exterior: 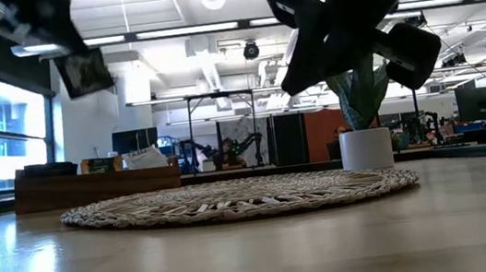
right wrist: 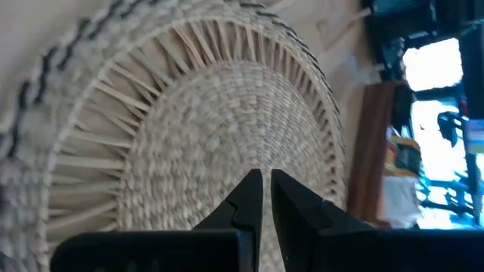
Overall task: Pick & Place Tea
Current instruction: Put the black tea bag into the left compartment of the wooden organizer
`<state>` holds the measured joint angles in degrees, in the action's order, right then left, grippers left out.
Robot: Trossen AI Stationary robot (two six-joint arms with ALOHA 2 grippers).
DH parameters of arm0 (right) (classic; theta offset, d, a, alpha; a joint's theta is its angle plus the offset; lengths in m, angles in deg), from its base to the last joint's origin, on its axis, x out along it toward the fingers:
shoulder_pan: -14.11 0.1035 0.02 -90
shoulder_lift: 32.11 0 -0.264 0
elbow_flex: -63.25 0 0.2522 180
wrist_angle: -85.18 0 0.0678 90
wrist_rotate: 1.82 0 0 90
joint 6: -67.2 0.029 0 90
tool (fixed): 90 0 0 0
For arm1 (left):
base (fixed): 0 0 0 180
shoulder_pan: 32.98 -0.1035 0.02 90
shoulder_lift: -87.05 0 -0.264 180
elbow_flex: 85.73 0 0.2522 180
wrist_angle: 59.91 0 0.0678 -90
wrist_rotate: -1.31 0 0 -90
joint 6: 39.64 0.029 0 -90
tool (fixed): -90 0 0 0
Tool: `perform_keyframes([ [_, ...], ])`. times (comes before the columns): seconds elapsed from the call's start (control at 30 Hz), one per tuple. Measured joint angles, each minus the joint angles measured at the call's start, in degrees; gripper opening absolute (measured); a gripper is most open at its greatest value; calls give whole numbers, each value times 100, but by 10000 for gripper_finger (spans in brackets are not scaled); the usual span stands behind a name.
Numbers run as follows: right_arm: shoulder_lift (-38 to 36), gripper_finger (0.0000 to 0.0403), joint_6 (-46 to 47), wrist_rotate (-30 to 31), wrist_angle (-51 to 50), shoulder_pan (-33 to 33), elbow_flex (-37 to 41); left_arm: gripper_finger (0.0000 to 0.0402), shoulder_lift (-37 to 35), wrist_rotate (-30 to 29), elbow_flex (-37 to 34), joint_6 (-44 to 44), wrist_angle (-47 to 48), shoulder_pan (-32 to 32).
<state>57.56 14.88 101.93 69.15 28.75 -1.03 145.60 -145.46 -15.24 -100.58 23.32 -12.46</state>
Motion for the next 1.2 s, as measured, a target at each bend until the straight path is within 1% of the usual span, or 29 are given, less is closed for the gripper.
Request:
perform_keyframes([
  [0.03, 0, 27, -6, -108, 0, -34, 0, 0, -134, -109, -280, -202, -95, -32],
  [0.1, 0, 27, -41, -255, 114, -120, 0, 0, -336, -94, -791, -595, -154, -108],
  [0.2, 0, 22, 200, -280, 689, -344, 0, 0, -559, -150, -1376, -966, -316, -199],
  [0.3, 0, 14, 1148, -416, 1540, -687, 0, 0, -719, -485, -1769, -1108, -405, -218],
  [0.4, 27, 7, 1924, -752, 2403, -1172, 0, 0, -794, -609, -1933, -1125, -534, -214],
  [0.47, 124, 6, 2086, -1139, 2937, -1547, 0, 0, -783, -659, -1934, -1067, -597, -214],
  [0.53, 240, 11, 2233, -1689, 3527, -1908, 0, 0, -788, -663, -1936, -877, -709, -214],
  [0.6, 473, 24, 2557, -2374, 4228, -2242, -63, 0, -789, -667, -1934, -663, -859, -216],
  [0.67, 747, 45, 2989, -2965, 4562, -2493, -291, 0, -787, -683, -1934, -446, -1090, -212],
  [0.73, 1123, 71, 3171, -3289, 4586, -2627, -671, 0, -788, -691, -1934, -206, -1384, -211],
  [0.8, 1560, 99, 3134, -3444, 4455, -2674, -1124, 0, -787, -704, -1934, 151, -1742, -211],
  [0.87, 2038, 127, 3171, -3313, 4167, -2670, -1710, 0, -787, -695, -1934, 673, -2192, -211],
  [1.0, 2828, 171, 3238, -2875, 3195, -2692, -2915, 0, -787, -402, -1934, 1882, -3179, -211],
  [1.07, 3121, 188, 3239, -2906, 2695, -2754, -3424, 0, -787, -184, -1934, 2340, -3608, -211],
  [1.13, 3310, 200, 3260, -3121, 2229, -2806, -3801, 0, -787, 21, -1934, 2693, -3868, -211],
  [1.2, 3431, 207, 3286, -3170, 2027, -2834, -4096, 0, -787, 263, -1934, 2908, -4054, -211],
])
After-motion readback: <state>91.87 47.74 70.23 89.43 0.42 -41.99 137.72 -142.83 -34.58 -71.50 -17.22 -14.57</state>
